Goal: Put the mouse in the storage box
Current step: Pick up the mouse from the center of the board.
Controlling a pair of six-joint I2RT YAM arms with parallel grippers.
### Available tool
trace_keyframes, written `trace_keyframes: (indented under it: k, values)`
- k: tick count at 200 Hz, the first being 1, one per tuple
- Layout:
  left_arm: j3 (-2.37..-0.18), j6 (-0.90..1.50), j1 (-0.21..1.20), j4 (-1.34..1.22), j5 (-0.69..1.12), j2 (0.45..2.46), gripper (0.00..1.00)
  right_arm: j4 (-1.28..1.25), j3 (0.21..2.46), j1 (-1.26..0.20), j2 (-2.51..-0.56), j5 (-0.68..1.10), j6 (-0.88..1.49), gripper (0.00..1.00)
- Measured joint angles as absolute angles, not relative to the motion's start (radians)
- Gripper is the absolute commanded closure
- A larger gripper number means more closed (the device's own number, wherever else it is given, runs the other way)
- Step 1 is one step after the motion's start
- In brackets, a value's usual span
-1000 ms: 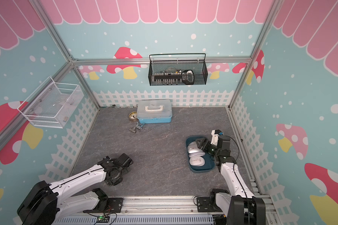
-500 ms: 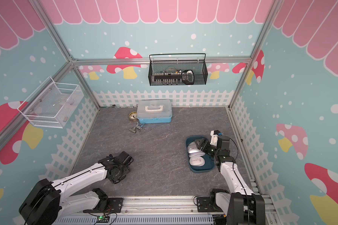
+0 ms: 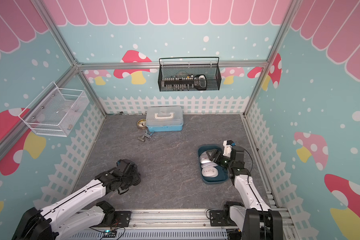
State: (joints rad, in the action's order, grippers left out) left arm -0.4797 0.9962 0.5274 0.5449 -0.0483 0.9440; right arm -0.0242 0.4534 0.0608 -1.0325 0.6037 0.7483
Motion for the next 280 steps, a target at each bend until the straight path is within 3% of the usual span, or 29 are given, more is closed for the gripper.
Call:
trace_keyframes:
  k: [41, 96, 242, 280]
  values:
    - [-0.692, 0.714, 0.711, 0.334, 0.081, 0.996, 0.62, -0.058, 0.460, -0.157, -1.003, 0.639, 0.843, 0.19]
    - [-0.908, 0.379, 0.973, 0.206, 0.109, 1.210, 0.65, -0.212, 0.559, -0.360, -1.078, 0.842, 0.974, 0.14]
    - [-0.860, 0.307, 0.990, 0.173, 0.064, 1.205, 0.68, -0.097, 0.625, -0.361, -0.970, 0.646, 1.047, 0.13]
    - [-0.825, 0.310, 0.990, 0.195, 0.064, 1.193, 0.68, -0.128, 0.670, -0.384, -1.000, 0.682, 1.045, 0.22]
